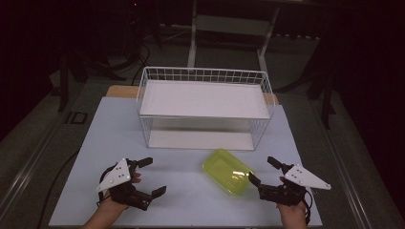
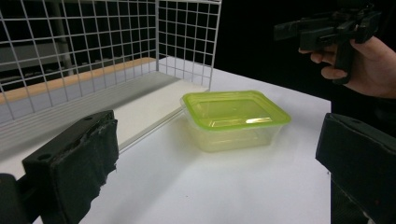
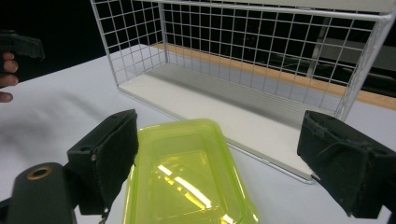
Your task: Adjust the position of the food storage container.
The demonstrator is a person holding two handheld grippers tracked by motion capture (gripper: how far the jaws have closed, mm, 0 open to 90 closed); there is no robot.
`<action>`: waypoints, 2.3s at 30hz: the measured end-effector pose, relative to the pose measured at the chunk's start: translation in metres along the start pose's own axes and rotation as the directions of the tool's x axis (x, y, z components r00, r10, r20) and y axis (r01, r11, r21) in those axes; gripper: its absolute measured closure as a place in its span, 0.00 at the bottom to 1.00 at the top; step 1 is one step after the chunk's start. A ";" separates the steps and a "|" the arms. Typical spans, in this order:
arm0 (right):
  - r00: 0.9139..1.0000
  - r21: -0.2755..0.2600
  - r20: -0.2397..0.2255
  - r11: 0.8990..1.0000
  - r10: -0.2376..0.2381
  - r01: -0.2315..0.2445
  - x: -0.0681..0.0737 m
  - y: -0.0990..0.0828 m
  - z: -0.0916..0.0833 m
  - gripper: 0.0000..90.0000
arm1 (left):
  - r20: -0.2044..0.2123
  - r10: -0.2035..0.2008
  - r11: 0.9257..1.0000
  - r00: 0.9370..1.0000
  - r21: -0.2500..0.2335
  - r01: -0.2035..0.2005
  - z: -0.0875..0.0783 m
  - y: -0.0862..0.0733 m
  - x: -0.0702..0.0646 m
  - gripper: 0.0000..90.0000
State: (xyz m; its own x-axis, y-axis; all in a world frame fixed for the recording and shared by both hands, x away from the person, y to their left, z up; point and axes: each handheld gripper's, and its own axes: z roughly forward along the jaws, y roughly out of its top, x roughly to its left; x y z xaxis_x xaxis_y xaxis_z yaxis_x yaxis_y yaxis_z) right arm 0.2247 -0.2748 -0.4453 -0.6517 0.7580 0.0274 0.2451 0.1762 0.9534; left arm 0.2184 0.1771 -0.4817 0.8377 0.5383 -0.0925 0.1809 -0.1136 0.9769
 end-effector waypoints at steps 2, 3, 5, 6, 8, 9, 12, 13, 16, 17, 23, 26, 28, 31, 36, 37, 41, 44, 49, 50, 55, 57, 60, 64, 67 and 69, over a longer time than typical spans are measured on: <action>1.000 -0.003 -0.012 1.000 -0.002 0.002 0.003 0.002 0.000 0.14 | 0.004 -0.004 1.000 1.000 0.005 0.004 0.001 -0.001 -0.001 0.00; 1.000 -0.005 -0.012 1.000 -0.005 0.005 0.004 0.003 0.000 0.14 | 0.007 -0.004 1.000 1.000 0.009 0.004 0.002 -0.001 -0.001 0.00; 1.000 -0.013 -0.020 1.000 -0.013 0.013 0.009 0.006 -0.001 0.14 | 0.006 -0.004 1.000 1.000 0.007 0.004 0.002 0.000 -0.001 0.00; 1.000 -0.015 -0.012 1.000 -0.019 0.018 0.012 0.007 -0.001 0.14 | 0.009 -0.009 1.000 1.000 0.005 0.009 0.002 0.000 -0.001 0.00; 1.000 -0.010 -0.016 1.000 -0.022 0.022 0.014 0.009 0.000 0.14 | 0.008 -0.013 1.000 1.000 0.005 0.013 0.001 0.000 -0.001 0.00; 1.000 -0.006 -0.004 1.000 -0.028 0.028 0.019 0.011 0.001 0.14 | 0.008 -0.015 1.000 1.000 0.004 0.015 0.001 0.000 0.000 0.00; 0.999 0.008 -0.047 1.000 -0.011 0.011 0.026 0.014 0.004 0.14 | 0.005 -0.011 1.000 1.000 0.005 0.011 0.001 0.000 0.001 0.00; 0.998 0.021 -0.061 1.000 -0.004 0.005 0.028 0.015 0.005 0.14 | 0.005 -0.009 1.000 1.000 0.005 0.008 0.000 0.000 0.001 0.00; 0.997 0.058 -0.078 0.998 0.006 -0.001 0.032 0.016 0.007 0.15 | 0.003 -0.004 1.000 1.000 0.005 0.004 -0.001 0.000 0.001 0.00; 0.997 0.065 -0.079 0.998 0.011 -0.006 0.034 0.016 0.006 0.20 | 0.001 -0.001 1.000 1.000 0.006 0.001 -0.001 0.001 0.001 0.00; 0.994 0.138 -0.106 0.990 0.017 -0.002 0.045 0.005 0.010 0.50 | 0.000 0.000 1.000 1.000 0.005 0.000 -0.002 0.001 0.003 0.00; 0.993 0.169 -0.106 0.985 0.045 -0.027 0.047 -0.003 0.014 0.62 | 0.003 0.005 1.000 1.000 0.007 -0.005 -0.001 0.001 0.002 0.00; 0.990 0.209 -0.132 0.977 0.058 -0.029 0.048 -0.007 0.018 0.73 | 0.005 0.008 1.000 1.000 0.008 -0.008 -0.001 0.001 0.001 0.00; 0.986 0.252 -0.157 0.968 0.054 -0.013 0.054 -0.015 0.024 0.85 | 0.004 0.007 1.000 1.000 0.009 -0.007 -0.001 0.001 0.001 0.00; 0.981 0.317 -0.191 0.948 0.027 0.036 0.060 -0.026 0.035 1.00 | 0.004 0.004 1.000 1.000 0.011 -0.004 -0.002 0.000 0.003 0.00; 0.979 0.318 -0.200 0.947 0.024 0.042 0.060 -0.026 0.036 1.00 | 0.005 0.004 1.000 1.000 0.010 -0.004 -0.001 0.000 0.002 0.00; 0.979 0.335 -0.205 0.939 -0.005 0.075 0.061 -0.030 0.040 1.00 | 0.007 0.005 1.000 1.000 0.012 -0.005 -0.001 0.000 0.002 0.00; 0.977 0.368 -0.213 0.925 -0.016 0.095 0.061 -0.033 0.044 1.00 | 0.008 0.003 1.000 1.000 0.014 -0.003 -0.001 0.000 0.002 0.00; 0.982 0.431 -0.187 0.896 -0.025 0.104 0.058 -0.039 0.049 1.00 | 0.009 0.001 1.000 1.000 0.016 -0.001 -0.001 -0.001 0.003 0.00; 0.983 0.439 -0.179 0.892 -0.025 0.103 0.057 -0.039 0.050 1.00 | 0.009 0.001 1.000 1.000 0.018 -0.001 0.000 -0.001 0.003 0.00; 0.992 0.459 -0.124 0.885 -0.023 0.078 0.051 -0.040 0.049 1.00 | 0.014 -0.005 1.000 1.000 0.019 0.005 0.000 -0.002 0.003 0.00; 0.995 0.452 -0.098 0.890 -0.010 0.053 0.047 -0.039 0.047 1.00 | 0.015 -0.006 1.000 1.000 0.020 0.006 0.001 -0.002 0.003 0.00; 0.996 0.439 -0.087 0.897 -0.007 0.044 0.040 -0.037 0.045 1.00 | 0.017 -0.005 1.000 1.000 0.025 0.004 0.002 -0.003 0.003 0.00; 0.996 0.431 -0.071 0.899 -0.045 0.071 0.028 -0.034 0.043 1.00 | 0.023 -0.011 1.000 1.000 0.024 0.011 0.002 -0.003 0.002 0.00; 0.998 0.453 -0.063 0.890 -0.019 0.046 0.019 -0.037 0.046 1.00 | 0.023 -0.009 1.000 1.000 0.025 0.008 0.003 -0.003 0.002 0.00; 0.999 0.449 -0.053 0.893 -0.002 0.025 0.014 -0.036 0.046 1.00 | 0.023 -0.007 1.000 1.000 0.027 0.006 0.004 -0.003 0.001 0.00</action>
State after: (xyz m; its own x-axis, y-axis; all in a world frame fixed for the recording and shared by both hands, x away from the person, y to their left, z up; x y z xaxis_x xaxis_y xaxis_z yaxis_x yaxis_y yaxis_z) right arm 0.2394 -0.2413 -0.4935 -0.6892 0.7234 0.0417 0.5245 0.4583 0.7176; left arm 0.2209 0.1751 -0.4857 0.8482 0.5194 -0.1038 0.2001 -0.1326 0.9708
